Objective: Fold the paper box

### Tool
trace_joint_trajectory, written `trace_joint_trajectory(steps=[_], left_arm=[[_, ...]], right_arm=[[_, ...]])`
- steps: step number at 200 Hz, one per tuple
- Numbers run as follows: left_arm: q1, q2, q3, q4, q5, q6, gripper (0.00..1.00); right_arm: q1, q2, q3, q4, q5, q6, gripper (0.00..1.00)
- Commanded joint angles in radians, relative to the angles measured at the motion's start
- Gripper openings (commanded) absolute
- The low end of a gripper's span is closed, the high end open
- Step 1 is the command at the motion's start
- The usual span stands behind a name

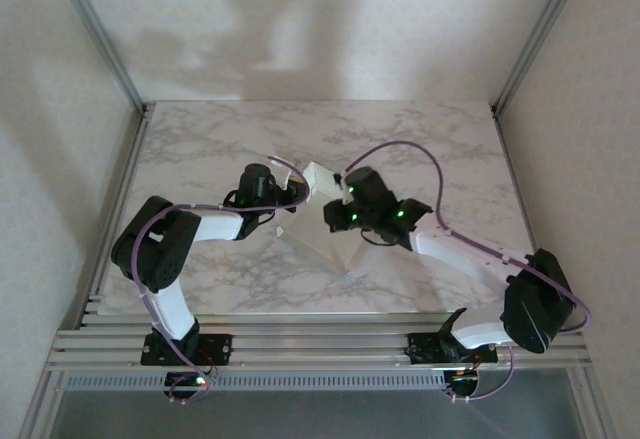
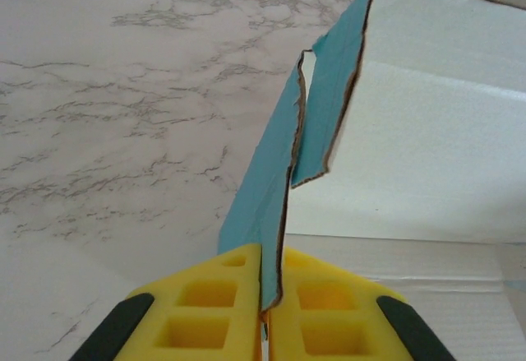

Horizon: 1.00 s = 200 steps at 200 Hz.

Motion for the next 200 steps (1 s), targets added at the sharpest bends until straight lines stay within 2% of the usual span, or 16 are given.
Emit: trace_joint_trajectory(steps=[1,41,66,90,129,150,200], left_arm=[[-0.012,-0.004,-0.022,-0.07,0.028,0.017,0.1],[-0.013,-0.003,-0.022,-0.064,0.055,0.017,0.1],[-0.014,-0.008,-0.022,-0.067,0.071,0.023,0.1],[-0.016,-0.007,-0.015,-0.083,0.07,0.03,0.1],[-0.017,-0.008,-0.005,-0.104,0.065,0.037,0.1],[-0.017,-0.011,0.003,-0.121,0.06,0.042,0.1],[-0.017,-0.008,0.037,-0.154,0.06,0.043,0.1]], right_arm=[[-0.076,-0.022,0.081,-0.072,-0.084,-0.073,0.11],[-0.273,0.101,0.204,-0.015,-0.301,-0.07,0.22],[-0.338,0.231,0.279,0.056,-0.393,-0.016,0.3],[-0.344,0.344,0.342,0.096,-0.397,0.019,0.37],[-0.344,0.474,0.369,0.224,-0.427,0.092,0.42],[-0.34,0.506,0.372,0.269,-0.447,0.112,0.44],[-0.311,0.545,0.407,0.236,-0.462,0.072,0.5]])
